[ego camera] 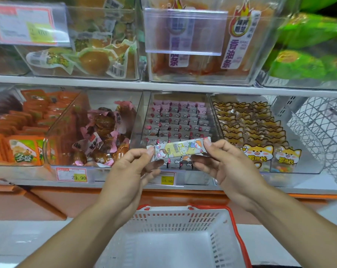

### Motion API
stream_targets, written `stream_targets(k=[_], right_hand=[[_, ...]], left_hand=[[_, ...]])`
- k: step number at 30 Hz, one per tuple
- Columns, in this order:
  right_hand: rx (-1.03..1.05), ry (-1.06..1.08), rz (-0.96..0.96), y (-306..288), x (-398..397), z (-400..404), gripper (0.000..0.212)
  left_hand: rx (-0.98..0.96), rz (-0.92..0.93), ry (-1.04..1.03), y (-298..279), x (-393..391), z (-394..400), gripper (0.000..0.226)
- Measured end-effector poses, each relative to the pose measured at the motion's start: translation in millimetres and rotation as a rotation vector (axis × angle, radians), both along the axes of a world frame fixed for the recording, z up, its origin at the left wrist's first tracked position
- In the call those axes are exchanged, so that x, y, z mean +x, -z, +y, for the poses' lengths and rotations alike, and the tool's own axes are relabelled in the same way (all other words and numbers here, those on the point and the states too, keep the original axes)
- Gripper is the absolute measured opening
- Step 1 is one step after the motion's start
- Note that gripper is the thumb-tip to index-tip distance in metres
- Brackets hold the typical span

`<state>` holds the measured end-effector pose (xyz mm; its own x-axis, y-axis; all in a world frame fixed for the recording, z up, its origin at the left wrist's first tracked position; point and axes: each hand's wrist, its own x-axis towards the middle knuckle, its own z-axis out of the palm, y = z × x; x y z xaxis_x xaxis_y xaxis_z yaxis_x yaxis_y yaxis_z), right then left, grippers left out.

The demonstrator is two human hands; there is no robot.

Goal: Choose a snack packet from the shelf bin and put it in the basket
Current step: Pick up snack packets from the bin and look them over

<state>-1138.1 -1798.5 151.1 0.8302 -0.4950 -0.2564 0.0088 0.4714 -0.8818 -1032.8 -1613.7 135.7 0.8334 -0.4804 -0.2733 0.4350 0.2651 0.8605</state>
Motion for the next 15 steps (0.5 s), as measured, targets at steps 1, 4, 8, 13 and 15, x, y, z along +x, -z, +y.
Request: stream_targets(k=[1,4,8,13,15], right_hand=[[0.034,0.008,-0.005,0.1,-0.5,0.0,0.024],[0.082,0.004,0.0,1.9,-1.4,0.2,0.023],[-0.169,-0.114,-0.002,0.6,-2.9,-4.9,0.054],[-0.684,-0.224,-0.013,2.2,-8.0,-4.3,0.055],[-0.659,-0.201,-0.033,1.2,-8.3,-0.5,0.041]], left_hand=[[0.004,-0.01,-0.018,1.4,0.2,-0.9,0.022],[-0.02,-0.019,-0.024,2.7,-0.5,-4.6,0.019],[-0.056,0.026,-0.016,4.8,2.2,-2.6,0.026],[-0.046,0.041,0.0,6.4,3.6,-1.9,0.017],[-0.039,0.021,0.016,5.9,0.7,-3.6,0.013]])
